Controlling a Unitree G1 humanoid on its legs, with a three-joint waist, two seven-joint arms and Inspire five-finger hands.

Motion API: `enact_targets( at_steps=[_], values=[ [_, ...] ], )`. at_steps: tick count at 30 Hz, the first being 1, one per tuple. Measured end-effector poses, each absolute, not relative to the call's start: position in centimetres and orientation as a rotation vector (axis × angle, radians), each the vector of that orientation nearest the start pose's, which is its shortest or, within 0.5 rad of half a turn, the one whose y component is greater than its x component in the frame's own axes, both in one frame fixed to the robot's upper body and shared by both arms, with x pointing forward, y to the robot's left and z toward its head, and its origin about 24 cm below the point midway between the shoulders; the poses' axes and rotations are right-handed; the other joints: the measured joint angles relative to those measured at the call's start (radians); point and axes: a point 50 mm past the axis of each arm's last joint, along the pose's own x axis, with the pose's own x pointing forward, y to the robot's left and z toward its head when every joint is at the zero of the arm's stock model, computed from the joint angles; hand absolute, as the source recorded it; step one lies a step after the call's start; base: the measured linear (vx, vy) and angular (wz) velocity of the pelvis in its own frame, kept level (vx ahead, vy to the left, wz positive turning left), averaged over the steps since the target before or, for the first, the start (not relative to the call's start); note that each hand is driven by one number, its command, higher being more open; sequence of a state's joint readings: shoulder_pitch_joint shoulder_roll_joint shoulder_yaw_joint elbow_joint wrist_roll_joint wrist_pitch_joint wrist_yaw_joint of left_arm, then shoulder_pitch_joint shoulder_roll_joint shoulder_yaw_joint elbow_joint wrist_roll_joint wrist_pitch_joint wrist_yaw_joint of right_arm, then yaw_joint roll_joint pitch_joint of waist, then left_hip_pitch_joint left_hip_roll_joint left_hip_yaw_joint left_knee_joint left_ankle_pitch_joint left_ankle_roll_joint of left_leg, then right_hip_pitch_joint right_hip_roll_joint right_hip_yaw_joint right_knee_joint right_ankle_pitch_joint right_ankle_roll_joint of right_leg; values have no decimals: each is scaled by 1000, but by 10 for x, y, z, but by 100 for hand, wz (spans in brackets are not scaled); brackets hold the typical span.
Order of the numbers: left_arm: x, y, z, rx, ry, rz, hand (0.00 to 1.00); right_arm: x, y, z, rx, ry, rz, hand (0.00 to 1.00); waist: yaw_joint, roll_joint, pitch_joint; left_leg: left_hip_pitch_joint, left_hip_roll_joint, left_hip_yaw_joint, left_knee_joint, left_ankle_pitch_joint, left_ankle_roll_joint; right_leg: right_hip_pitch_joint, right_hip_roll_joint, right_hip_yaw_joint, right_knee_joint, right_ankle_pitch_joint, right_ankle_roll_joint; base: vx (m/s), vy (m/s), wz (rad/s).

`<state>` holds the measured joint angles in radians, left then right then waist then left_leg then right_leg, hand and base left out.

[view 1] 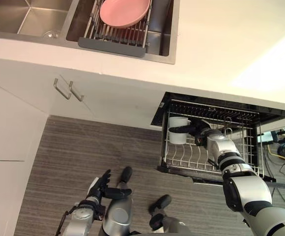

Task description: Walk over to the sink, pick up the cup, carry it to the dishwasher, place the cup inside the dishwasher, then close the dishwasher door

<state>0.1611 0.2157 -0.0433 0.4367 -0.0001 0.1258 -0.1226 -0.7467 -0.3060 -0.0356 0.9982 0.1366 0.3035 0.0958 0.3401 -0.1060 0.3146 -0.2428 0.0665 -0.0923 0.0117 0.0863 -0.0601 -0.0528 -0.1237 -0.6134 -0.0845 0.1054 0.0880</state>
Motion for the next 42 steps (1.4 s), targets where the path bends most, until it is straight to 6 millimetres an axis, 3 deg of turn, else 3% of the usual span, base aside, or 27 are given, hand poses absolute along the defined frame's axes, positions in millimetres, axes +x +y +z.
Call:
enact_targets(
  at_steps=[5, 14, 20, 21, 23, 27, 28, 32, 36, 38, 41, 42],
  values=[
    [166, 209, -93, 175, 749, -80, 100, 362, -214, 32, -88, 556, -12, 100, -15, -1, -1, 26, 3, 7, -4, 5, -4, 17, 3, 16, 0, -2, -3, -8, 22, -5],
    [159, 217, -100, 198, 802, -72, 100, 363, -212, 33, -34, 555, 33, 100, -54, -25, -18, 72, 1, 22, -59, 35, -3, 27, 0, 46, 0, -3, -6, -2, 17, -5],
    [153, 223, -105, 189, 833, -38, 100, 356, -204, 41, 48, 410, 79, 100, -91, -35, -27, 99, -2, 47, -80, 43, -1, 29, -7, 79, -1, -3, -6, 13, 18, -11],
    [149, 226, -108, 170, 852, -11, 100, 351, -202, 46, 56, 351, 89, 100, -110, -38, -35, 104, -3, 54, -82, 43, 0, 29, -8, 89, -1, -3, -6, 31, 8, -19],
    [138, 231, -115, 131, 888, 30, 100, 339, -201, 51, 43, 259, 86, 100, -139, -43, -66, 108, -4, 66, -87, 42, 1, 23, -10, 102, -1, -3, -6, 44, 6, -22],
    [99, 238, -135, -96, 992, 178, 100, 293, -202, 50, 102, 109, 63, 100, -206, -42, -139, 153, -2, 114, -90, 19, 5, 36, -13, 154, -1, -5, -4, 65, 3, -39],
    [86, 240, -139, -137, 1009, 214, 100, 275, -201, 47, 135, 82, 58, 100, -229, -39, -168, 171, 1, 141, -89, 8, 5, 40, -12, 180, -1, -7, -5, 24, 3, -47],
    [66, 238, -145, -157, 1030, 285, 100, 240, -202, 38, 269, 60, 53, 100, -287, -11, -189, 262, 4, 192, -80, -20, 3, 107, -9, 233, -1, -12, -2, 20, 5, -44],
    [52, 232, -151, -318, 1028, 424, 100, 229, -199, 36, 283, 54, 116, 100, -298, 31, -198, 276, 17, 193, -31, -50, 1, 153, 0, 232, 0, -27, 1, -50, -11, 0],
    [38, 232, -155, -403, 1046, 495, 100, 230, -195, 45, 283, 7, 167, 100, -293, 53, -187, 259, 35, 169, 16, -61, -8, 155, 9, 228, 45, -55, -18, -39, -54, 33],
    [-12, 231, -163, -625, 1146, 689, 100, 230, -196, 63, 256, -95, 210, 100, -267, 87, -204, 269, 59, 156, 36, -63, -10, 168, 35, 202, 84, -100, -57, -47, -107, 24],
    [-31, 227, -164, -719, 1204, 758, 100, 231, -201, 73, 245, -151, 197, 100, -273, 85, -215, 281, 61, 203, 5, -39, 25, 169, 31, 174, 79, -100, -70, -59, -28, 62]
  ],
)
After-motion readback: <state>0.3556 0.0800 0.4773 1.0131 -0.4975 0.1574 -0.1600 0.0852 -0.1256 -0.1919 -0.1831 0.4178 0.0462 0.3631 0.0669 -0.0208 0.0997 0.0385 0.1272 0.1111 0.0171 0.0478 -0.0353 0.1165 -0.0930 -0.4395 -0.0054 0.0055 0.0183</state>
